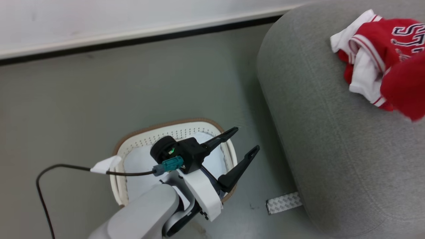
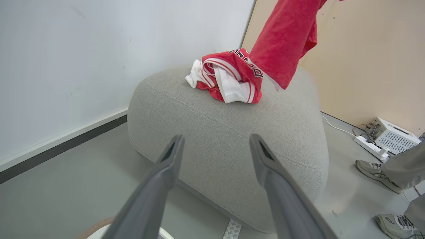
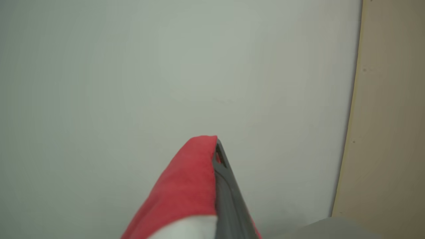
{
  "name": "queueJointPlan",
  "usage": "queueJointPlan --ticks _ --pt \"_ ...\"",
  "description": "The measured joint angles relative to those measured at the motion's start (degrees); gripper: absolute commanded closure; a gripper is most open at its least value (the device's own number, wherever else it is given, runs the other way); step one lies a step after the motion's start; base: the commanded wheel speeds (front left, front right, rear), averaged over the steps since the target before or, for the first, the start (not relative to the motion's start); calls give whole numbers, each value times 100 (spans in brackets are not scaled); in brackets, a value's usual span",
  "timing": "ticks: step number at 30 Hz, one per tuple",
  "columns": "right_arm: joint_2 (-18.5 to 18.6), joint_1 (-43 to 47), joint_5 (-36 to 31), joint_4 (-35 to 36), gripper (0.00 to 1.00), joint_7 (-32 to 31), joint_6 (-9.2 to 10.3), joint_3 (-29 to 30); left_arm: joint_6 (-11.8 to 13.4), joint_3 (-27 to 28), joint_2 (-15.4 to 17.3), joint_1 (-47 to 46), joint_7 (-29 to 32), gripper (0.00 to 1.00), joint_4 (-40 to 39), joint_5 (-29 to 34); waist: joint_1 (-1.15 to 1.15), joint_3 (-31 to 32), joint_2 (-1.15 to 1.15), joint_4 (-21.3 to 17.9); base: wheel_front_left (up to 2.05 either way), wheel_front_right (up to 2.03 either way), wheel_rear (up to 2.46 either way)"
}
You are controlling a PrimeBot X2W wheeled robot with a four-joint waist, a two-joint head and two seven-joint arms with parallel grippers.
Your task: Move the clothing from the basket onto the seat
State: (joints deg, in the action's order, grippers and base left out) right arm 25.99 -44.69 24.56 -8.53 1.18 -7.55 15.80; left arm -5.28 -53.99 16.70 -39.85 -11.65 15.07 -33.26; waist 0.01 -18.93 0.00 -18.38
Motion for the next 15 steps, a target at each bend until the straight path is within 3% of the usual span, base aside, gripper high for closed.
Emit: queueJointPlan --ticks 6,15 --pt "25 -553 -488 -844 100 62 0 555 2 14 171 -103 83 0 -167 34 0 -418 0 179 0 0 0" --pt "144 -781 -1669 -2441 100 -255 0 254 29 111 352 -291 146 0 -389 49 0 -1035 -1 388 0 0 0"
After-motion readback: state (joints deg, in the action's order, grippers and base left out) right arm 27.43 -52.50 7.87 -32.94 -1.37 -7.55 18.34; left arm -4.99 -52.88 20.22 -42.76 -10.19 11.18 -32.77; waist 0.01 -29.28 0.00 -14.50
